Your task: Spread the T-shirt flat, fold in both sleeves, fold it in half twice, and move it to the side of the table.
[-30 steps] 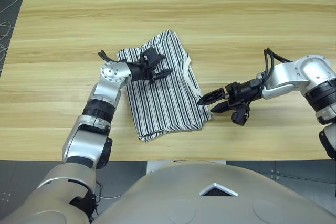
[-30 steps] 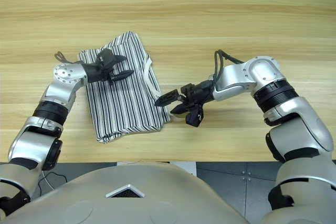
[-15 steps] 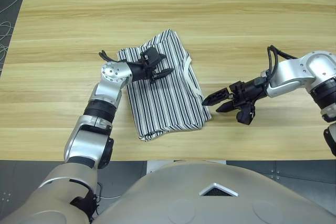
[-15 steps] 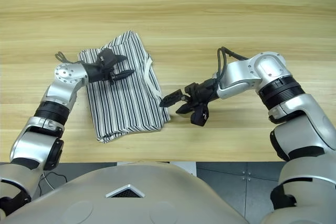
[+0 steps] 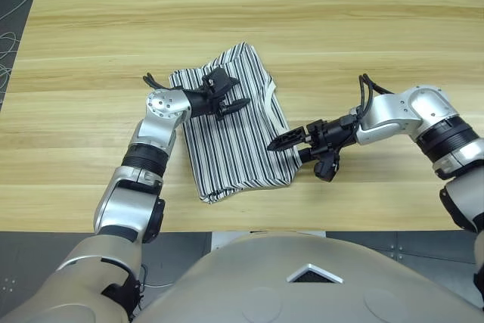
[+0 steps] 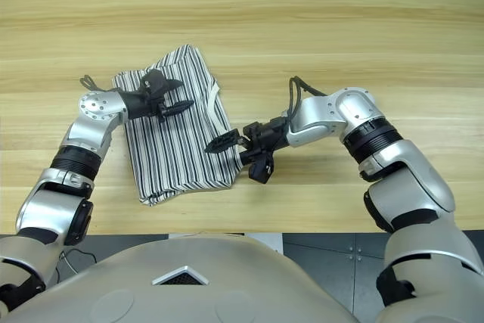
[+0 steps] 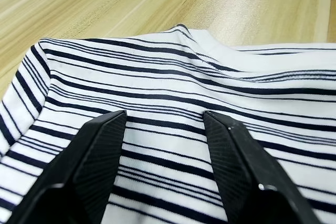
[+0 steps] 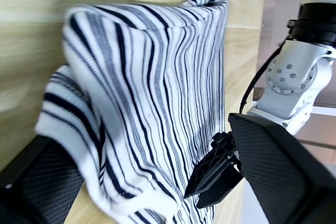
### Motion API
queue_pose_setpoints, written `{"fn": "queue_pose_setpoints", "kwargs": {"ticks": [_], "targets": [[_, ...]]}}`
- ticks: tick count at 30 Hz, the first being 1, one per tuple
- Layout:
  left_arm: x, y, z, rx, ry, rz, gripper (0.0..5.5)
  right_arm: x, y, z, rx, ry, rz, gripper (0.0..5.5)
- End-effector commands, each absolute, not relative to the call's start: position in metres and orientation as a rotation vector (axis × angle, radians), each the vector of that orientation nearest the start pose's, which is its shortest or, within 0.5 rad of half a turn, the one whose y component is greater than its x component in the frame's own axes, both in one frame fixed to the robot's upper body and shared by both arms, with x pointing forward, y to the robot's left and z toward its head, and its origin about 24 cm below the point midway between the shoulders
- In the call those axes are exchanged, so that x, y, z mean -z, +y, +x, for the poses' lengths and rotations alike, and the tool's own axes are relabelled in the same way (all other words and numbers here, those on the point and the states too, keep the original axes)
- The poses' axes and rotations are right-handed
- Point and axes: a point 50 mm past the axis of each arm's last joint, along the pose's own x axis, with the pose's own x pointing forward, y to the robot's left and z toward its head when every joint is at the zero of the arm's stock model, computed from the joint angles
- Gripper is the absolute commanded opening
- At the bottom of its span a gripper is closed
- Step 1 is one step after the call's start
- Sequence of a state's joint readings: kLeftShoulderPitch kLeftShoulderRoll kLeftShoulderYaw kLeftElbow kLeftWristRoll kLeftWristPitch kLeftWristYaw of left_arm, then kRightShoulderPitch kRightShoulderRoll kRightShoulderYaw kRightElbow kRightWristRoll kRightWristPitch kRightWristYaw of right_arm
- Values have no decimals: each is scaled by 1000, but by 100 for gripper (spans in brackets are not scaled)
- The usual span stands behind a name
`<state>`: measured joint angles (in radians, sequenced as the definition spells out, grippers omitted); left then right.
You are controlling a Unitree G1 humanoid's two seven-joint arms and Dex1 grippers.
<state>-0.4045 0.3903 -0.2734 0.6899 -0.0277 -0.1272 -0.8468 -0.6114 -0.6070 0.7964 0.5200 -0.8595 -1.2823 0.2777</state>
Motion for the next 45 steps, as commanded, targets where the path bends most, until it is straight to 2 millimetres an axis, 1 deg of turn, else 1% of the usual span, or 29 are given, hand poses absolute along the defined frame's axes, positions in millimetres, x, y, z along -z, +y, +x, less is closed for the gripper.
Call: {"fn": "queue_pose_setpoints", "kwargs": {"ticks": [1,5,8,10,13,16,21,25,29,31,33,34,36,45], "targets": [[10,164,286,1009,450,374,270,23,-117,194,-2034,-613,-1383,447],[7,162,288,1019,442,376,270,39,-110,184,-1955,-635,-1303,447],[4,163,291,1018,433,378,270,50,-107,178,-1942,-648,-1285,447],[3,163,292,1019,428,377,270,57,-102,177,-1919,-657,-1284,447],[2,163,292,1021,425,378,270,64,-95,177,-1882,-665,-1297,447],[1,164,293,1019,426,378,270,70,-95,178,-1863,-664,-1320,447],[2,163,292,1016,426,371,270,80,-87,169,-1851,-660,-1305,447],[1,164,293,1014,424,372,270,86,-85,163,-1879,-608,-1310,447],[1,164,294,1010,423,374,270,86,-87,161,-1901,-579,-1300,355],[0,164,295,1007,421,375,270,85,-89,162,-1909,-574,-1300,295],[0,164,296,1003,419,376,270,84,-92,163,-1909,-565,-1300,265],[-1,164,296,1001,419,377,270,83,-94,164,-1909,-563,-1299,236],[-1,164,297,997,417,378,270,81,-95,166,-1902,-554,-1295,206],[-7,166,302,985,401,380,270,79,-103,171,-1895,-492,-1283,139]]}}
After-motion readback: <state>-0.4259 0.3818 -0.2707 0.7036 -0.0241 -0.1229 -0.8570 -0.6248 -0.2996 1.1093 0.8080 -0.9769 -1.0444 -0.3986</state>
